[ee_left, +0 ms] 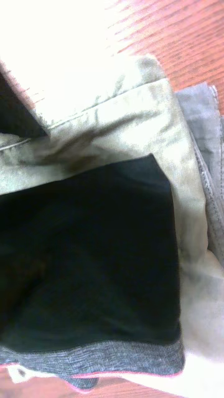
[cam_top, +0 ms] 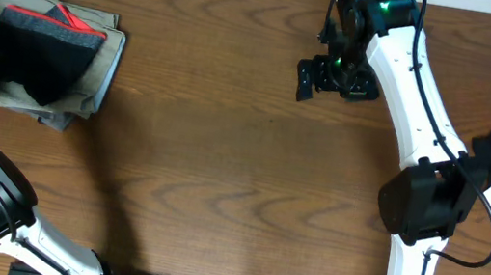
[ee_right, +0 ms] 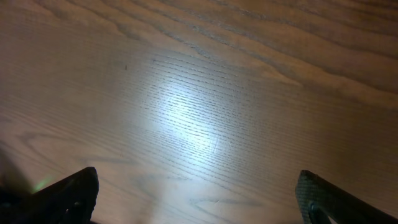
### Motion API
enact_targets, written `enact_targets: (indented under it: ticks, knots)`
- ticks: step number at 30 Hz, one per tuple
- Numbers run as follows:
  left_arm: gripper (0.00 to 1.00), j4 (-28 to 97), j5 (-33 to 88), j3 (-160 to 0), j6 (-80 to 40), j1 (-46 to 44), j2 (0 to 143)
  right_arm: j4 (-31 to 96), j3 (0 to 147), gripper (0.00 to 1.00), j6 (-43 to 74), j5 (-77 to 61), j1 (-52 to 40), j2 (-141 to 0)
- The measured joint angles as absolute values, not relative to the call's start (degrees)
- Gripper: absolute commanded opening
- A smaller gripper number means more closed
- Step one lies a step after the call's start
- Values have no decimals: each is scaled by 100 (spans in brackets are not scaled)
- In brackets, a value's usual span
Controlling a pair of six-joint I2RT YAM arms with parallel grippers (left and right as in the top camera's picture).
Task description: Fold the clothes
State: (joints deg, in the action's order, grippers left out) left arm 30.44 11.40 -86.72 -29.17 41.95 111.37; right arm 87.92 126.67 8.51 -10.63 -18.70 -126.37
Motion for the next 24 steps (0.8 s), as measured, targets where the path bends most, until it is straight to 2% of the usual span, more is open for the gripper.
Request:
enact_targets:
  ticks: [9, 10, 13, 16, 24]
  knots:
    - [76, 3148, 1076, -8672, -2867, 4193, 11100, 8805, 12667, 99, 851, -1066, -1870, -12637]
    - [74, 3183, 1070, -8672, -2842, 4189, 11061, 8805, 12667, 99, 851, -1066, -1870, -12637]
    - [57, 3361, 1046, -8672, -2770, 4154, 10805, 8799, 12667, 99, 851, -1063, -1870, -12637]
    - [46, 3706, 1033, -8672, -2652, 4007, 10355, 8766, 12667, 99, 851, -1066, -1870, -12637]
    - [41, 4504, 1033, -8639, -2519, 3428, 10278, 8777, 12667, 99, 851, -1066, -1870, -12637]
